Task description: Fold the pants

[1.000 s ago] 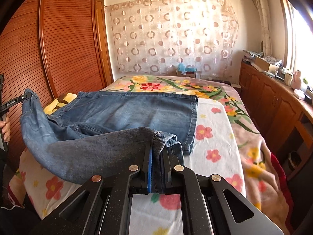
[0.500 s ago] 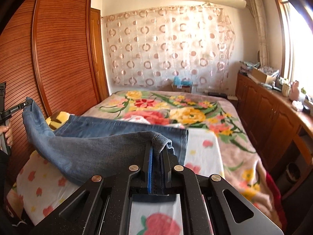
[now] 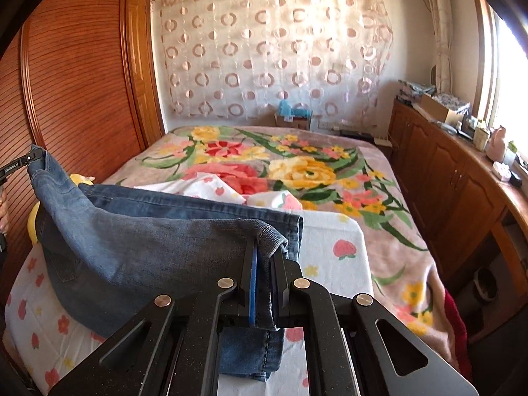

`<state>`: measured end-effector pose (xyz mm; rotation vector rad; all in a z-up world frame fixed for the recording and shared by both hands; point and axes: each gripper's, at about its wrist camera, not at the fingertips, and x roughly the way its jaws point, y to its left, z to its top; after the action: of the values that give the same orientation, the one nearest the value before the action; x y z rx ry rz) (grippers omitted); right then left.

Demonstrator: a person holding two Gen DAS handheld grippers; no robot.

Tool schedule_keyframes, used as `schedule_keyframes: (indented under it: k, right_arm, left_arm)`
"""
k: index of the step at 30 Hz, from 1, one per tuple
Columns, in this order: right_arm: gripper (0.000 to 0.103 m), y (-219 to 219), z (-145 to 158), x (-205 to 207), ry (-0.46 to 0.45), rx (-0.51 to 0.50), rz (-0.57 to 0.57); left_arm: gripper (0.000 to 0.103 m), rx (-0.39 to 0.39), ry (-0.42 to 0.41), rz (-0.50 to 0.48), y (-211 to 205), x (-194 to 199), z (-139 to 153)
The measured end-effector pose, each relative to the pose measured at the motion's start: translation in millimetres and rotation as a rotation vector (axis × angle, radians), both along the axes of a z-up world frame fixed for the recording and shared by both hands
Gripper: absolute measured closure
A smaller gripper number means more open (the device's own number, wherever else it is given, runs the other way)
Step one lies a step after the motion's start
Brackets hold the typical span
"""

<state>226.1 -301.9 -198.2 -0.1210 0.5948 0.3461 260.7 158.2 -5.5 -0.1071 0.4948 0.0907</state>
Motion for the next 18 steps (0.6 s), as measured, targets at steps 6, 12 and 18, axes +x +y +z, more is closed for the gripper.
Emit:
schedule_keyframes:
  k: [6,12,18]
  right_arm:
    - [0.097,14,-7,25,0.049,-0.019,-0.008]
    - [0.062,10,6,34,0.056,-0.027,-0.031]
    - [0.059,4,-5,29,0.119,-0.026,-0.005]
  left_arm:
    - [0.096,0.004,0.044,0.008,2,11,-15]
    - [0.096,0.005,0.081,0.014,3,18,-29]
    - [0.096,0.006,0.102,0.017,3,20,-40]
